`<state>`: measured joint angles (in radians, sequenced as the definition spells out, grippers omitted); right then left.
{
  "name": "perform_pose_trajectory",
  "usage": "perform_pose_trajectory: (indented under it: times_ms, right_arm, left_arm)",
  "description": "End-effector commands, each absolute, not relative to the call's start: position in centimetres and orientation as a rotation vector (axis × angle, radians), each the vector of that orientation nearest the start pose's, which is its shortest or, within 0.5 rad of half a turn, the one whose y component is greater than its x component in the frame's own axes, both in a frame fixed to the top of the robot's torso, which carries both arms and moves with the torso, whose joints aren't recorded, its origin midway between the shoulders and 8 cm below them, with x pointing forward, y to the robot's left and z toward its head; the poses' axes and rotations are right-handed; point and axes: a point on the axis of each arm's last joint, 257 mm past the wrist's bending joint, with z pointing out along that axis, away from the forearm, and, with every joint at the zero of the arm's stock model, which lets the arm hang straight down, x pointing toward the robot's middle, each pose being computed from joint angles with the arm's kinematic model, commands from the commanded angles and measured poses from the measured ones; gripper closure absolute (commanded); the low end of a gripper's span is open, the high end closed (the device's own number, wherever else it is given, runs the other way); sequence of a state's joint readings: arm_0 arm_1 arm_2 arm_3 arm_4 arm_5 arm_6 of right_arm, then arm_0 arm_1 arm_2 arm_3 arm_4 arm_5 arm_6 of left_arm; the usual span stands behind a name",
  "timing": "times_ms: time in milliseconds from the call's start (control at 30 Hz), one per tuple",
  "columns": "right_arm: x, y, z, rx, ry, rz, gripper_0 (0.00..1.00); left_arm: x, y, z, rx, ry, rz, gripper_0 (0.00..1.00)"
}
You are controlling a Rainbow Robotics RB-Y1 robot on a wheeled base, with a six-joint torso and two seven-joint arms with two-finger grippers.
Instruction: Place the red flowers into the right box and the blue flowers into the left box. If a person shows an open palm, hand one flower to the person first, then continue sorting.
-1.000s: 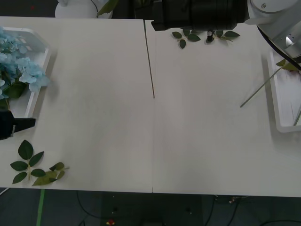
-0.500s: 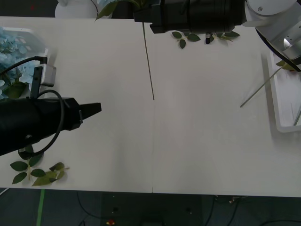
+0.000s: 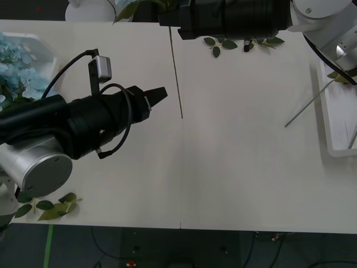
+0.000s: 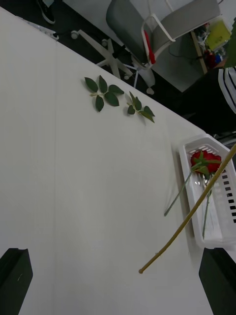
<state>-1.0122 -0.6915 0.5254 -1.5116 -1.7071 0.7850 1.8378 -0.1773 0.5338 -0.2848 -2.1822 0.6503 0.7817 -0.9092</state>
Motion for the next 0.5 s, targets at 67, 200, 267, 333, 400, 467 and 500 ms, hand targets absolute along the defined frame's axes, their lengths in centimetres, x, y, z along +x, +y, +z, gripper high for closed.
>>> perform_pose_trajectory:
  times_ms: [67, 200, 267, 333, 400, 467, 500]
  right_arm:
    - [51.0, 6.1, 4.3, -0.867, 1.709, 1.048, 1.0]
    - [51.0, 6.1, 4.2, -0.866, 1.71, 1.043, 1.0]
    - [51.0, 6.1, 4.3, -0.869, 1.708, 1.039, 1.0]
    - [51.1, 6.0, 4.2, -0.866, 1.71, 1.04, 1.0]
    - [51.1, 6.0, 4.2, -0.866, 1.71, 1.04, 1.0]
    - [51.1, 6.0, 4.2, -0.867, 1.71, 1.037, 1.0]
    - [51.1, 6.0, 4.3, -0.866, 1.709, 1.037, 1.0]
  left_arm:
    - [48.2, 3.2, -9.4, 0.037, 1.884, -0.968, 0.0]
    - [48.1, 1.7, -9.6, 0.043, 1.881, -1.0, 0.0]
    - [48.2, 1.1, -9.6, 0.049, 1.885, -1.009, 0.0]
    - [48.4, 0.3, -9.4, 0.047, 1.881, -1.024, 0.0]
    - [48.8, -0.3, -9.4, 0.044, 1.883, -1.03, 0.0]
    - [49.2, -1.1, -9.5, 0.042, 1.888, -1.038, 0.0]
    - [49.7, -1.5, -9.7, 0.038, 1.893, -1.035, 0.0]
